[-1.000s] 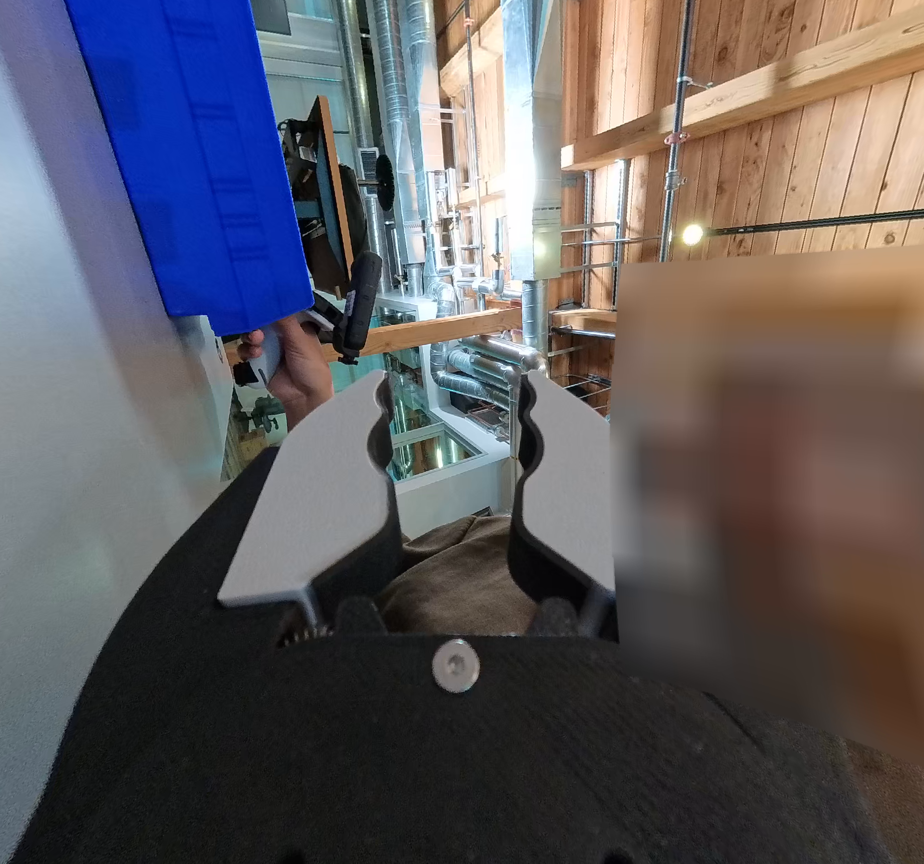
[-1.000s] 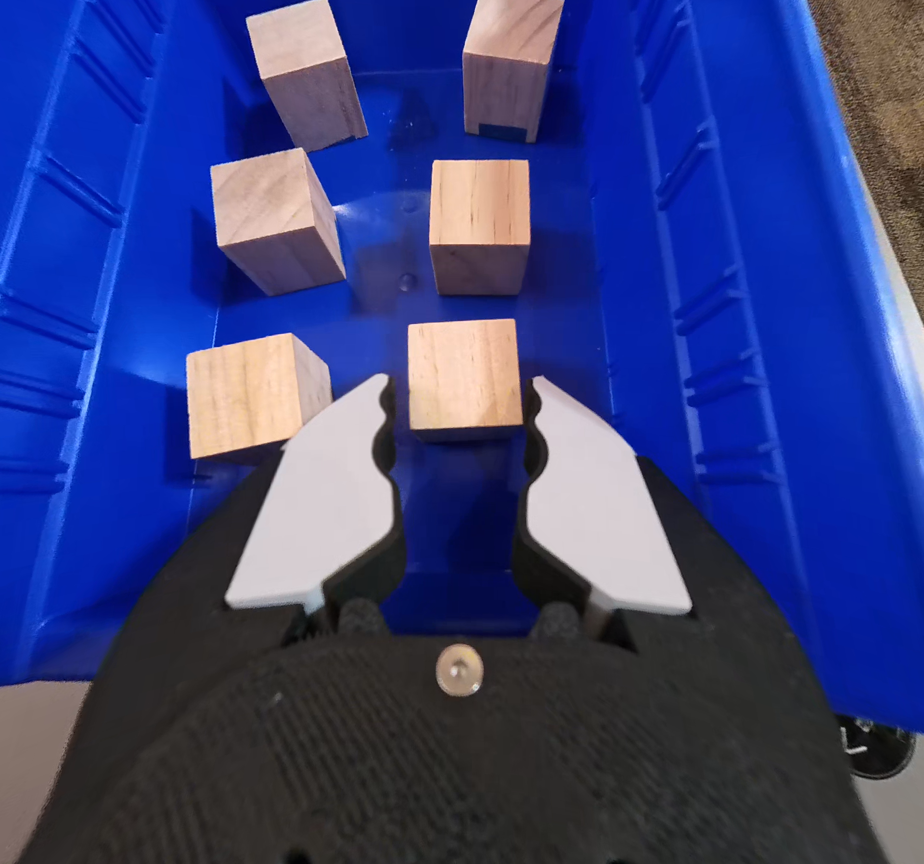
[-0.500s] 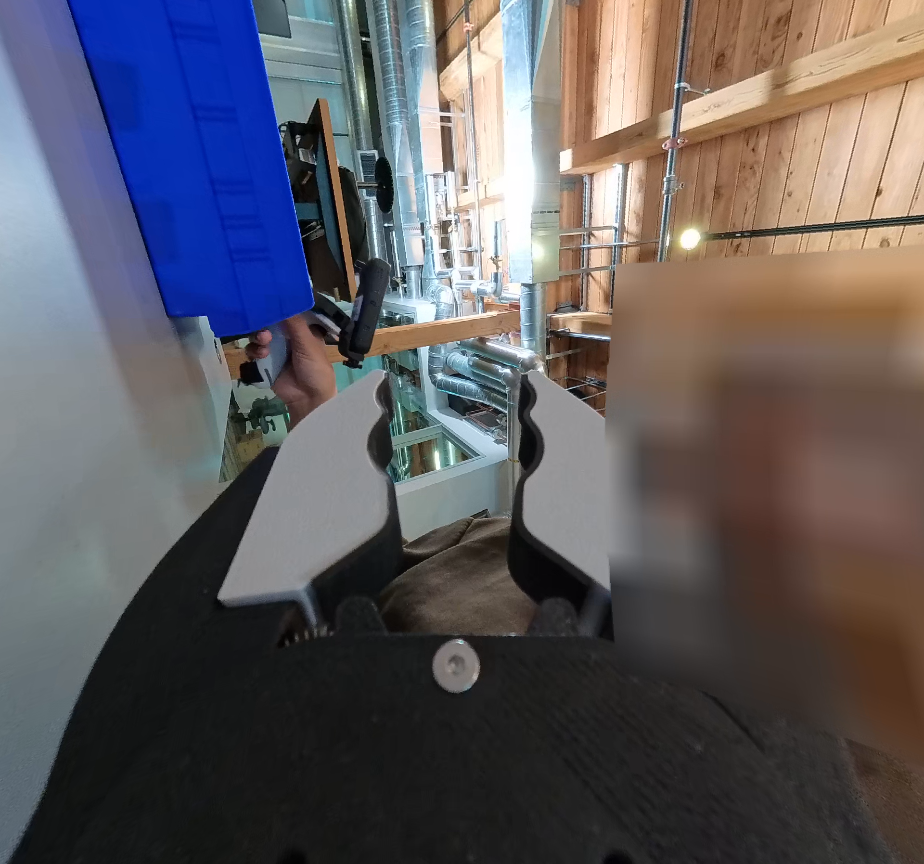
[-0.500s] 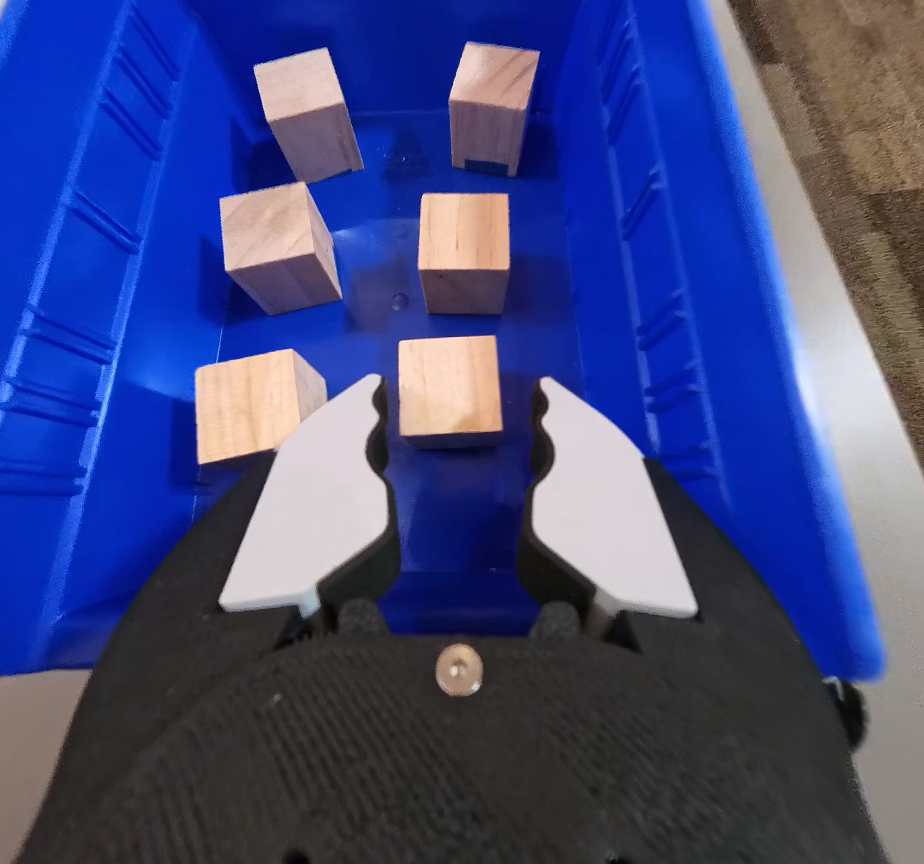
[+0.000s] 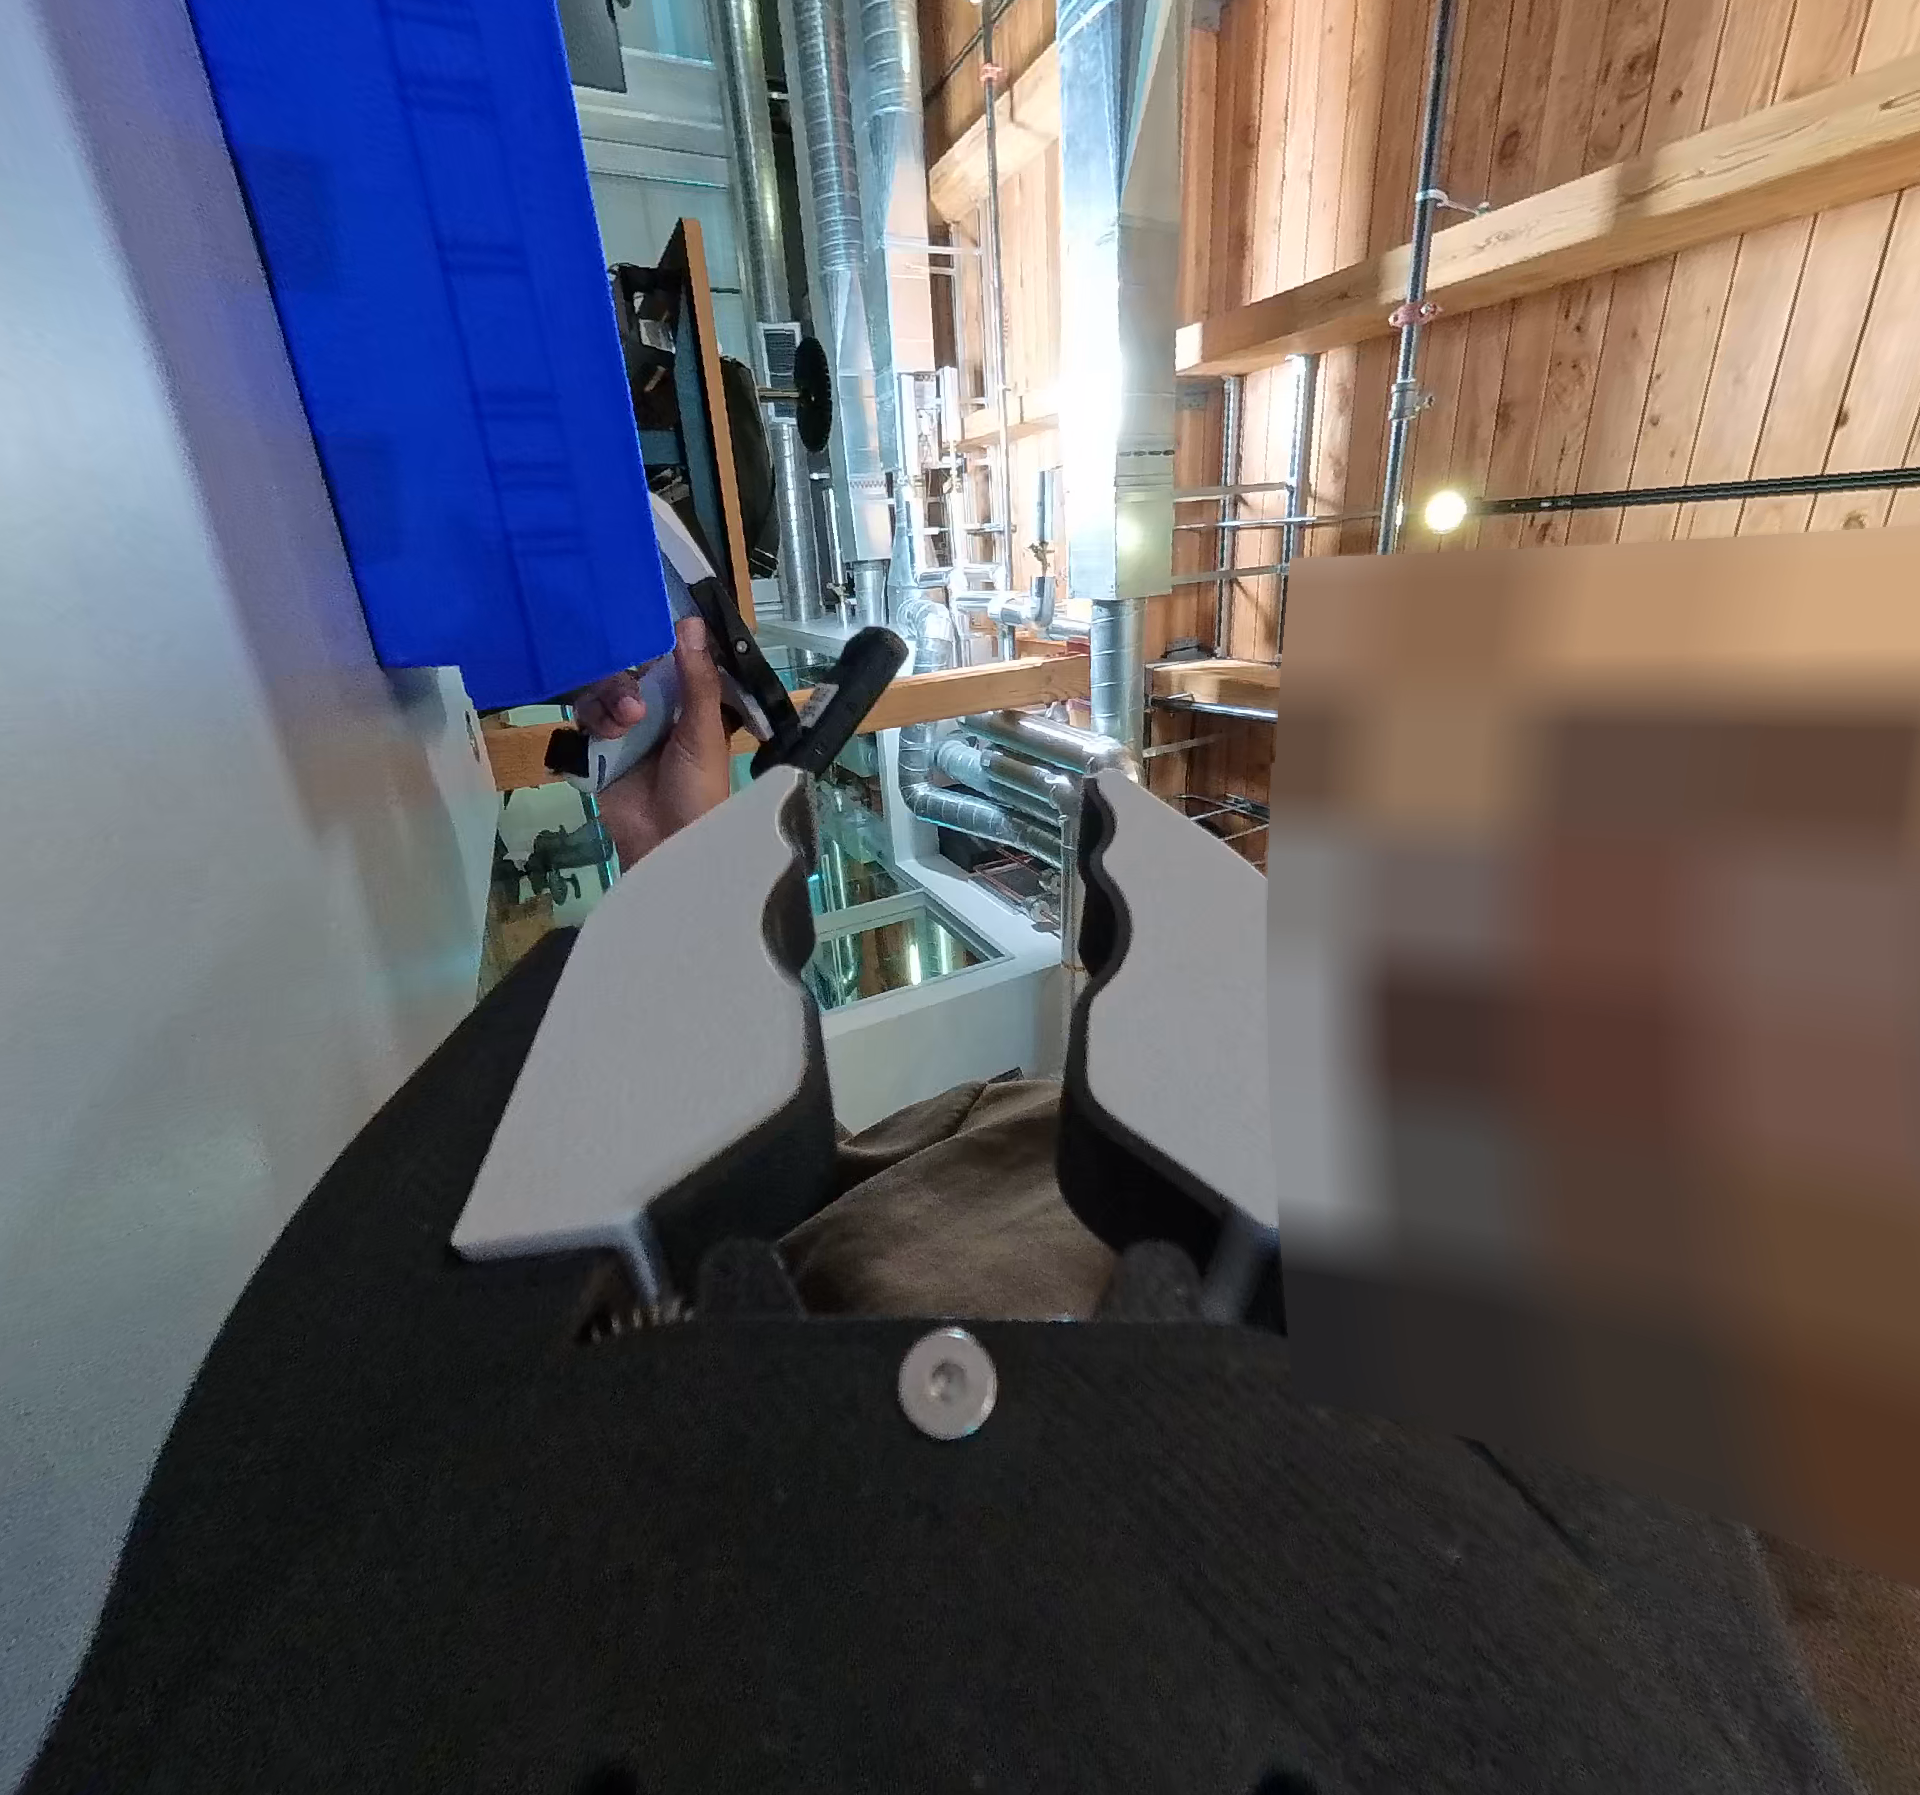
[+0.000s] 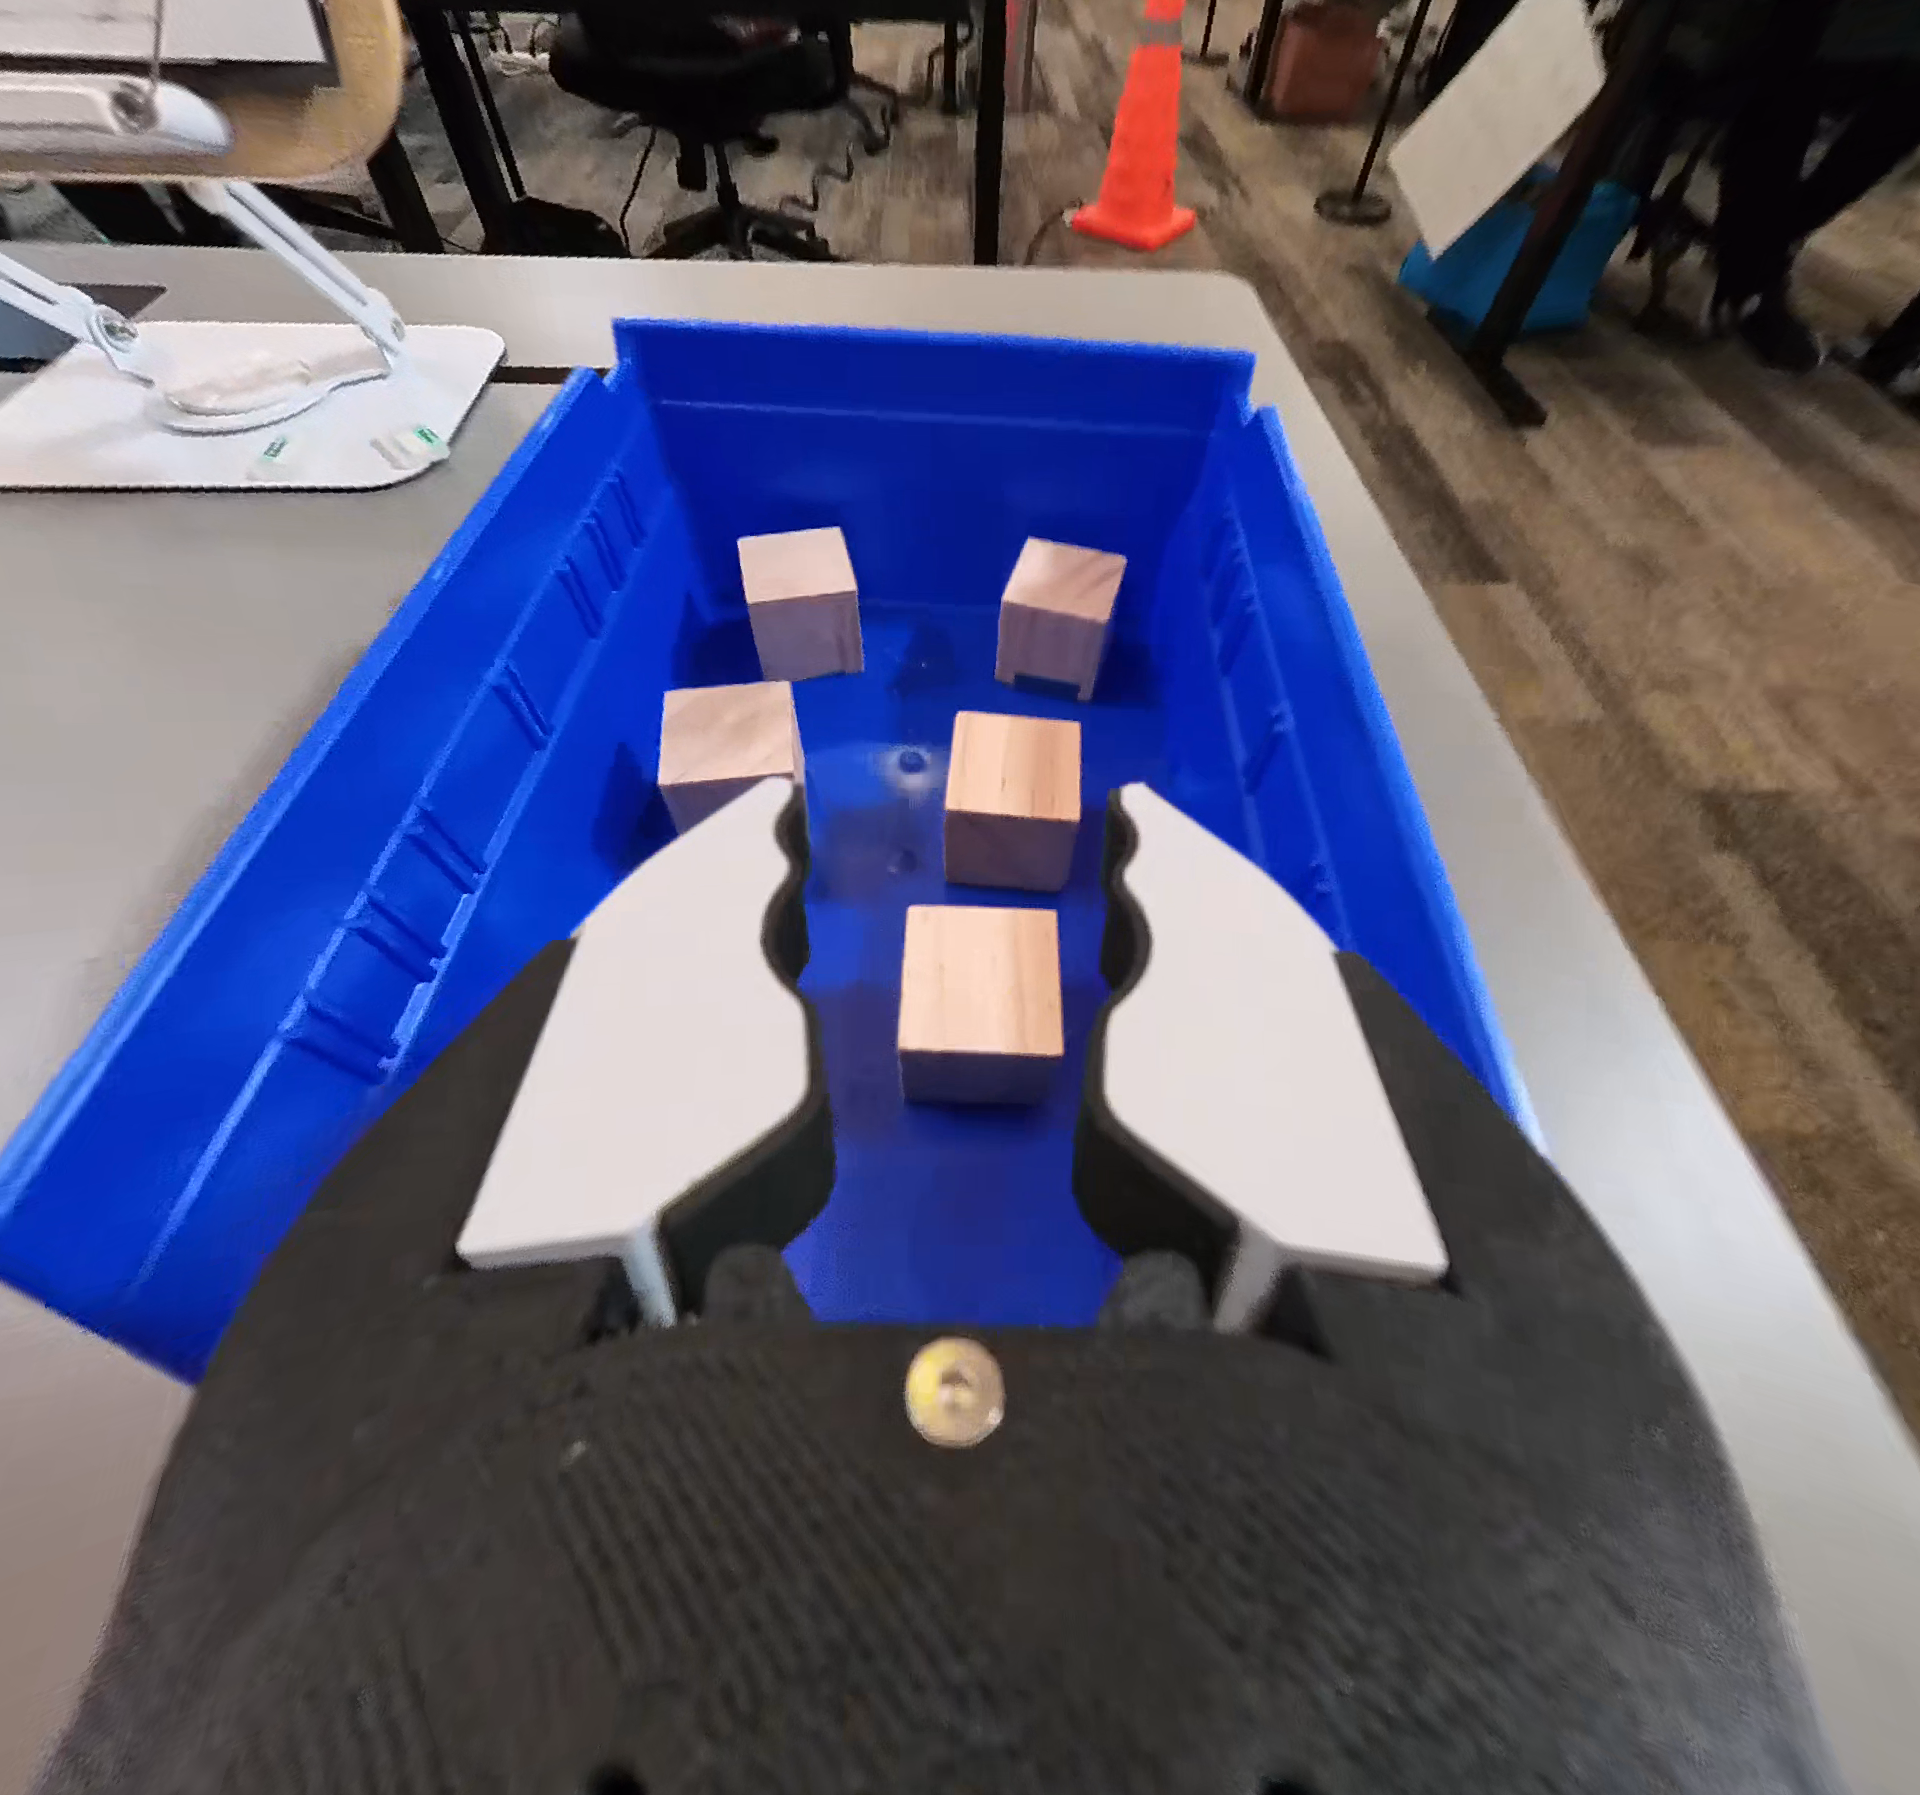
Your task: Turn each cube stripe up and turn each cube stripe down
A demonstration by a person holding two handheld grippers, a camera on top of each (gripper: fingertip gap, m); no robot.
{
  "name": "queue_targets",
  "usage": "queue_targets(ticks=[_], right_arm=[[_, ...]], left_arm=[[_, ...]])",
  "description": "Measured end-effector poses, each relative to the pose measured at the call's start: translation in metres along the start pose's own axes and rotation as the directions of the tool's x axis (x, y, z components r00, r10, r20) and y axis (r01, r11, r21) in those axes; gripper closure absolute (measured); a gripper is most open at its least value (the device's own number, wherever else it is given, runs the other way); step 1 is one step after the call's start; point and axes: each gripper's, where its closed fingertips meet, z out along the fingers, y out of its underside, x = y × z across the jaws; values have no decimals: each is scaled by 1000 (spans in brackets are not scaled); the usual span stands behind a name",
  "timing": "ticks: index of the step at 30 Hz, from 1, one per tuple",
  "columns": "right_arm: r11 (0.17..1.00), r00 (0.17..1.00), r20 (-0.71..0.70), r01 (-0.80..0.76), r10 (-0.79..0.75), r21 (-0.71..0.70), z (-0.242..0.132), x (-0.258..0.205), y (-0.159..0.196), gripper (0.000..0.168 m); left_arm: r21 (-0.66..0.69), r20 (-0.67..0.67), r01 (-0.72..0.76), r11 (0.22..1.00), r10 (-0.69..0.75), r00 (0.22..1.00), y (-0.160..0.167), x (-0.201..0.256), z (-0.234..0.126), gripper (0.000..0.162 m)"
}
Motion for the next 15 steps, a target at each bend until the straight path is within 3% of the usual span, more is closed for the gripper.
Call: queue_targets(ticks=[2, 6, 12, 15], right_arm=[[995, 996, -23, 85, -84, 45, -2, -2, -4, 128], [977, 982, -91, 177, -167, 120, -4, 3, -10, 140], [977, 990, -79, 131, -120, 168, -11, 1, -18, 140], [967, 992, -75, 113, -98, 228, -18, -4, -29, 160]], left_arm=[[4, 6, -1, 1000, 1, 1000, -1, -1, 0, 114], [-4, 9, -3, 1000, 3, 1000, -1, -2, 0, 114], [-62, -31, -23, 998, 21, 999, 11, 4, 4, 130], [-85, -15, -66, 994, 65, 998, 18, 6, 6, 134]])
